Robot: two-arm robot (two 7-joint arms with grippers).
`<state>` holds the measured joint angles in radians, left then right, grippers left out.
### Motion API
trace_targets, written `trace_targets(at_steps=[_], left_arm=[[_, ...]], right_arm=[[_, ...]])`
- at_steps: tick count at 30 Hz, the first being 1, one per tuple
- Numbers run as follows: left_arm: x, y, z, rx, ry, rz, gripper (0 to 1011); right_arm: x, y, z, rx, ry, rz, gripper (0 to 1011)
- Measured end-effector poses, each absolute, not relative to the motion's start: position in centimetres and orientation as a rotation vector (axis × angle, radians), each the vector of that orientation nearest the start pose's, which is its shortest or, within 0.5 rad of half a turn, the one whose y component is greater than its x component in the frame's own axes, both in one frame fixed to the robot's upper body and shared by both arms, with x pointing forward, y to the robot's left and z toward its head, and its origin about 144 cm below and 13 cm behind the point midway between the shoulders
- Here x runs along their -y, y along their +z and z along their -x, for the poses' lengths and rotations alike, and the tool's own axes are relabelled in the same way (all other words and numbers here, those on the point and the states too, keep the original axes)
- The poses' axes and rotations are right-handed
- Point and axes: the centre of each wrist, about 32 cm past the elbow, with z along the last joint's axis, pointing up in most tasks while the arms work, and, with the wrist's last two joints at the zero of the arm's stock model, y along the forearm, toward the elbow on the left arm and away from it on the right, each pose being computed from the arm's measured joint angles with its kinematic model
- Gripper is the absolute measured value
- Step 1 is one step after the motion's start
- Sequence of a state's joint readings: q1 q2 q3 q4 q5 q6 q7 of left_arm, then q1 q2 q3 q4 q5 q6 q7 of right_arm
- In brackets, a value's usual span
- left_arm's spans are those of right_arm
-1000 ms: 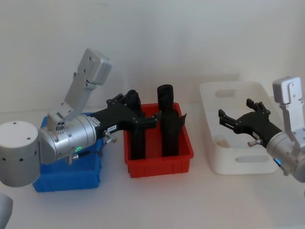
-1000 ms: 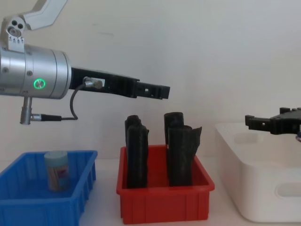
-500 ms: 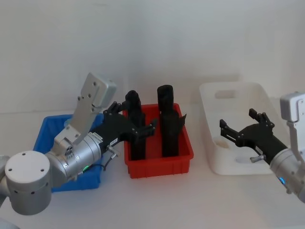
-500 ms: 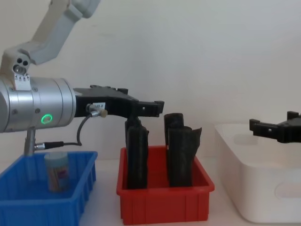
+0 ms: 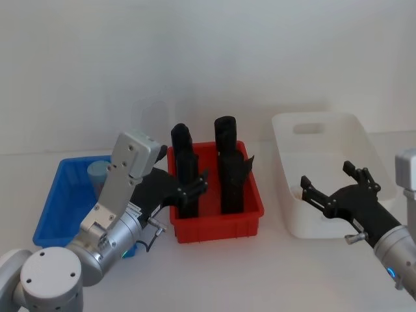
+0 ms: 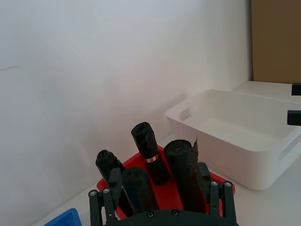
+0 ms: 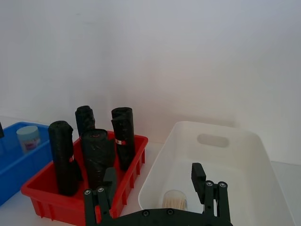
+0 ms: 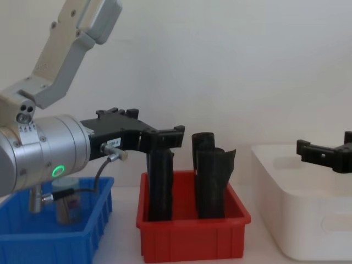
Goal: Pick the cotton swabs from the blue box and place them into the white box.
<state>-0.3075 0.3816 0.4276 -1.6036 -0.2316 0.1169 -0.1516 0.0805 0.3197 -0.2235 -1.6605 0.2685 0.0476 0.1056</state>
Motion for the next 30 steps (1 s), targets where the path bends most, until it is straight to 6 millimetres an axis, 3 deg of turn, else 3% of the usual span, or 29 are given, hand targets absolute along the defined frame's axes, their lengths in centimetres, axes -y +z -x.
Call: trace_targets(at_steps=[13, 30], left_arm=[[-19.9, 120.6, -49.3, 0.266, 1.117, -0.066, 1004], [-19.8, 120.5, -49.2, 0.269, 1.123, -0.060, 1004]], right_arm=[[23.8, 118.9, -44.5, 0.075, -1.229, -0.025, 1001], [23.7, 118.9, -44.3, 0.074, -1.230, -0.027, 1001]])
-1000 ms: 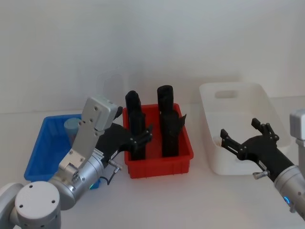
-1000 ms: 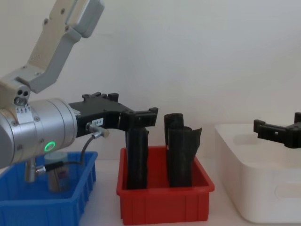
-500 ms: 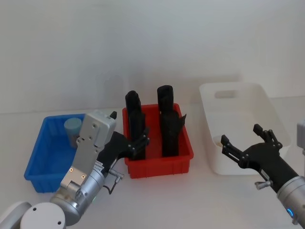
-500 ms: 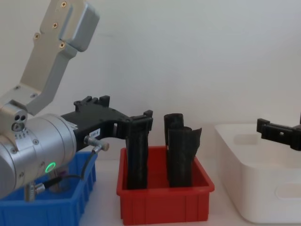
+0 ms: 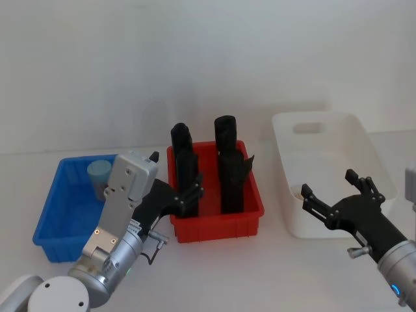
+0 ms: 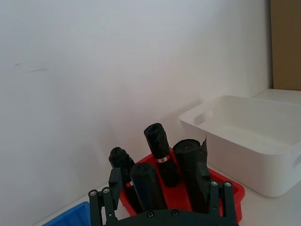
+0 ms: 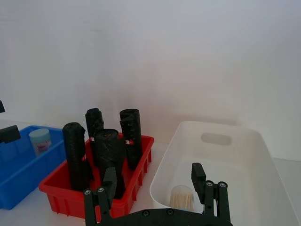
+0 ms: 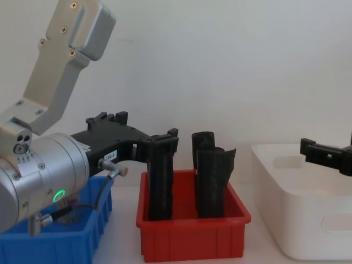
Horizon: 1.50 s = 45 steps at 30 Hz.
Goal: Pick the cotton swabs from the blue box and place them into the white box.
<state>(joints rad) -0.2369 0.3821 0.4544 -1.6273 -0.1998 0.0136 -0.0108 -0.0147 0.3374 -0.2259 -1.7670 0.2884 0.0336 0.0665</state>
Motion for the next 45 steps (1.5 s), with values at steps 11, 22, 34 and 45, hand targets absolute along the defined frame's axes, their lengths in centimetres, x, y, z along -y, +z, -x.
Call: trace_targets(at_steps=[11, 22, 34, 45], left_arm=[[-19.8, 120.5, -49.2, 0.268, 1.124, -0.061, 1004], [-19.8, 120.4, -49.2, 0.267, 1.124, -0.061, 1004], [-19.8, 120.4, -49.2, 0.268, 1.124, -0.061, 1004], [-19.8, 120.4, -49.2, 0.268, 1.124, -0.061, 1004]], right_arm=[[23.7, 118.9, -44.3, 0.075, -1.229, -0.026, 1001], [23.7, 118.9, -44.3, 0.075, -1.229, -0.026, 1001], [23.6, 118.7, -45.2, 0.078, -1.214, -0.017, 1001], [23.2, 118.1, -47.6, 0.081, -1.172, 0.008, 1001]])
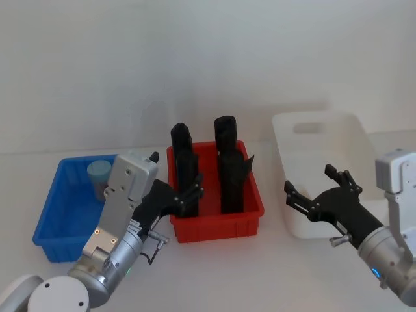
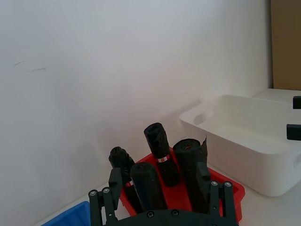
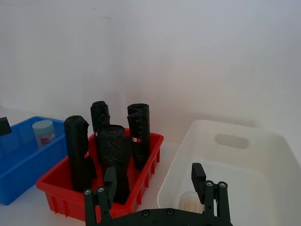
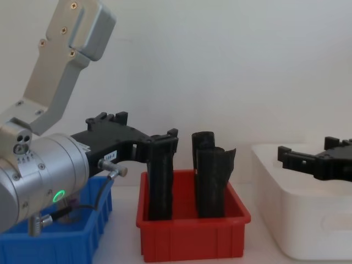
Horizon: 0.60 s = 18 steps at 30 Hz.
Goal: Pick the cotton swabs from the blue box and place them into the white box.
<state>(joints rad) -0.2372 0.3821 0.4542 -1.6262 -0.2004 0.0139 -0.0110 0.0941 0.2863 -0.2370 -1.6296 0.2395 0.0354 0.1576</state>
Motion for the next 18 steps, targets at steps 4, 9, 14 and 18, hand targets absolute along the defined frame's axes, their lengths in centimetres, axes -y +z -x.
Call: trace_targets(at_steps=[4, 9, 14, 18], left_arm=[[-19.8, 120.4, -49.2, 0.268, 1.124, -0.061, 1004], [-19.8, 120.4, -49.2, 0.268, 1.124, -0.061, 1004], [-19.8, 120.4, -49.2, 0.268, 1.124, -0.061, 1004], [-19.8, 120.4, -49.2, 0.268, 1.124, -0.061, 1004]], right_arm=[[23.0, 117.9, -48.9, 0.084, -1.152, 0.016, 1001], [22.5, 117.6, -51.0, 0.088, -1.118, 0.023, 1001], [21.8, 117.4, -52.9, 0.091, -1.082, 0.027, 1002], [21.1, 117.2, -54.3, 0.091, -1.052, 0.029, 1001]])
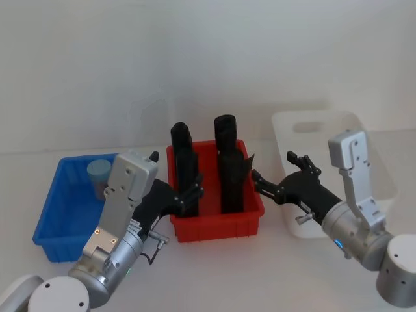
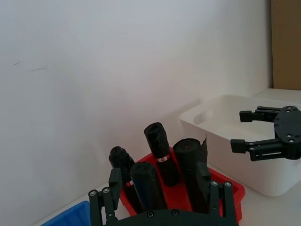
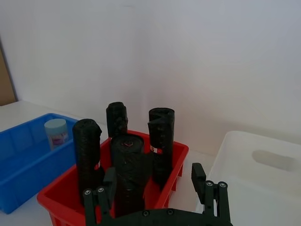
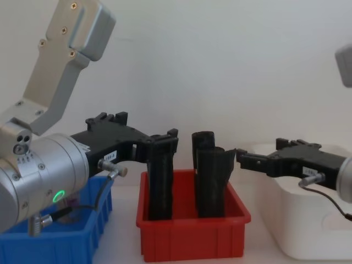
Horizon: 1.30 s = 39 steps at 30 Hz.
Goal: Pick the cotton swabs from the blue box and place them into the white box.
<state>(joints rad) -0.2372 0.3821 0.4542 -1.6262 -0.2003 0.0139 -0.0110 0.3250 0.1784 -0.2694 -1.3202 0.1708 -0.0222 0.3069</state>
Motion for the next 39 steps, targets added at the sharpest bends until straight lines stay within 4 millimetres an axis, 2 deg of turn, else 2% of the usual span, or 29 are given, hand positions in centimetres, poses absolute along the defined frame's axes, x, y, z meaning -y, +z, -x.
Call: trace_targets(at_steps=[10, 27, 32, 39], left_arm=[[-19.8, 120.4, -49.2, 0.268, 1.124, -0.061, 1004], [-19.8, 120.4, -49.2, 0.268, 1.124, -0.061, 1004], [-19.8, 120.4, -49.2, 0.268, 1.124, -0.061, 1004], [-19.8, 120.4, -49.2, 0.268, 1.124, -0.061, 1004]], right_arm=[[19.5, 116.6, -57.7, 0.082, -0.981, 0.040, 1001], [17.5, 115.2, -61.4, 0.052, -0.904, 0.073, 1001], [17.0, 114.9, -62.0, 0.046, -0.888, 0.078, 931], [16.6, 114.6, -62.6, 0.042, -0.875, 0.083, 709]])
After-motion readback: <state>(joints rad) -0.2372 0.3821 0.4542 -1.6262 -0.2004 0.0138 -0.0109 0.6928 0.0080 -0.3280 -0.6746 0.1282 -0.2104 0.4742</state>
